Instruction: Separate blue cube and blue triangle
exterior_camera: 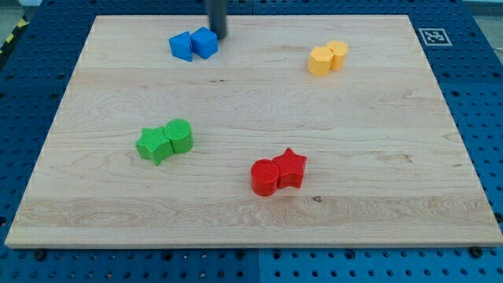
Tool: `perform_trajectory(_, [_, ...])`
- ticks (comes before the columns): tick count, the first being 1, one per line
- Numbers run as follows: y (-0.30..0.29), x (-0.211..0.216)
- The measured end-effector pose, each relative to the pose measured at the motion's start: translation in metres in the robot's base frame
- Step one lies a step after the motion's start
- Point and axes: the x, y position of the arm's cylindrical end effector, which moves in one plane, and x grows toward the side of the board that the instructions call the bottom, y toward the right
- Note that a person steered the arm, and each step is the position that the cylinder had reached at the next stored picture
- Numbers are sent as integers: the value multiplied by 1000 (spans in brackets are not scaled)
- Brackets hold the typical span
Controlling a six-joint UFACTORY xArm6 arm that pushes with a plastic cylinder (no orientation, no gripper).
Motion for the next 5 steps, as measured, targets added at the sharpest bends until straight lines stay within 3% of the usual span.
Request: perform_trajectory(5, [-44, 15])
